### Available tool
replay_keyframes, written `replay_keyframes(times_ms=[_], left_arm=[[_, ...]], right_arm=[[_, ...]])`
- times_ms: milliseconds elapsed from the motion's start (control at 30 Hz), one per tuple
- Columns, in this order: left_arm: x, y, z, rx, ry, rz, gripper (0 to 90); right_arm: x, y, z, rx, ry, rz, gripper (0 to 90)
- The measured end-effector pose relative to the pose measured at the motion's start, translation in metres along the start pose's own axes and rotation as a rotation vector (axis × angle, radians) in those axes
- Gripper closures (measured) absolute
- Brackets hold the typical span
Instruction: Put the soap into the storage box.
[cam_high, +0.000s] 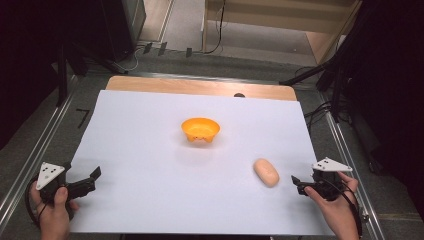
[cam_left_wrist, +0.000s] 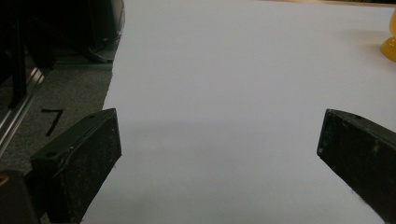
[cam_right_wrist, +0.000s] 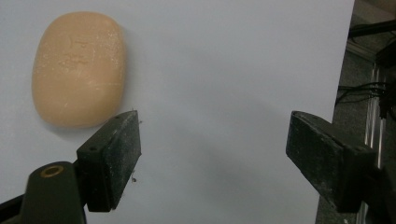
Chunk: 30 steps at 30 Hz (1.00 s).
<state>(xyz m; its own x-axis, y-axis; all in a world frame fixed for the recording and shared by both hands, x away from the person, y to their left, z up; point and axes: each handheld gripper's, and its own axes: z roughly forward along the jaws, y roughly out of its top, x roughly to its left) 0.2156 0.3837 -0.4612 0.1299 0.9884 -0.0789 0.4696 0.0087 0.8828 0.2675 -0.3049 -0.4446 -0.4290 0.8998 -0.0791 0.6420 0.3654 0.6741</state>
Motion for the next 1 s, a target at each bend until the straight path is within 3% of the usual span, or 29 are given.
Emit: replay_keyframes(times_ms=[367,667,1000], left_arm=[[0.000,0.000,0.000,-0.001,0.001,0.001,0.5],[0.000,0.000,0.000,-0.001,0.000,0.001,0.5],[0.000,0.000,0.001,0.000,-0.001,0.002,0.5]], right_arm=[[-0.002,0.017,0.009,0.111,0.029,-0.042,17.7],[0.003,0.032,0.019,0.204,0.069,-0.076,15.1],[0.008,0.049,0.026,0.266,0.106,-0.110,13.7]])
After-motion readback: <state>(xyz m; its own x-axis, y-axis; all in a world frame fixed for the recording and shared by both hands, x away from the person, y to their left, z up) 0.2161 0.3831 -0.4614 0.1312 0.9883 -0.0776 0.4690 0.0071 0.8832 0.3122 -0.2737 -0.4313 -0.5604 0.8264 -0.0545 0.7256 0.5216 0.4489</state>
